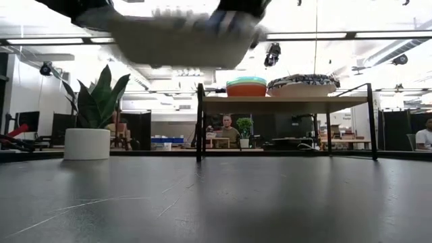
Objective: Place and stack bowls onto a shelf
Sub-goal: Stack the white paper plate on top of the white paper plate on the shelf
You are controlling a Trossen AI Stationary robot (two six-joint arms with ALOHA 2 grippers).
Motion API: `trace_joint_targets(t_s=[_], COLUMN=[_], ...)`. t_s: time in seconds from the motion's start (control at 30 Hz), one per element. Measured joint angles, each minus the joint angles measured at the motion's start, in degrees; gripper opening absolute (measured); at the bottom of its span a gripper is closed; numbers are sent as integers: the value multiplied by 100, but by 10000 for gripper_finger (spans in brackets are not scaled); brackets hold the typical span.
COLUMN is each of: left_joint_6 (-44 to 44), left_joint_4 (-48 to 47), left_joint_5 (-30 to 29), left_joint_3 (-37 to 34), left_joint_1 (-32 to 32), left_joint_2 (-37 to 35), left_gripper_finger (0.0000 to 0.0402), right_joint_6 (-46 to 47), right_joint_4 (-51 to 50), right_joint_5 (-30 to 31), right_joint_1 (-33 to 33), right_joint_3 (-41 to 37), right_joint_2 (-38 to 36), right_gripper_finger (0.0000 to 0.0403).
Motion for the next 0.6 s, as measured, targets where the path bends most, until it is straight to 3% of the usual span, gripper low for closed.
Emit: trace_joint_targets(t_s=[0.23,0.43,0.6], left_joint_6=[0,3,24], left_joint_4=[28,35,33], left_joint_5=[0,0,0], left_joint_3=[0,0,0], left_joint_1=[2,0,2], left_joint_2=[-2,-2,-2], left_gripper_finger=[50,50,50], right_joint_6=[470,895,1000], right_joint_4=[-1318,-2255,-2851], right_joint_5=[8,32,27], right_joint_1=[-1013,-2685,-4205], right_joint_3=[0,-13,-31], right_joint_2=[-1733,-2841,-3315], right_gripper_finger=[11,11,11])
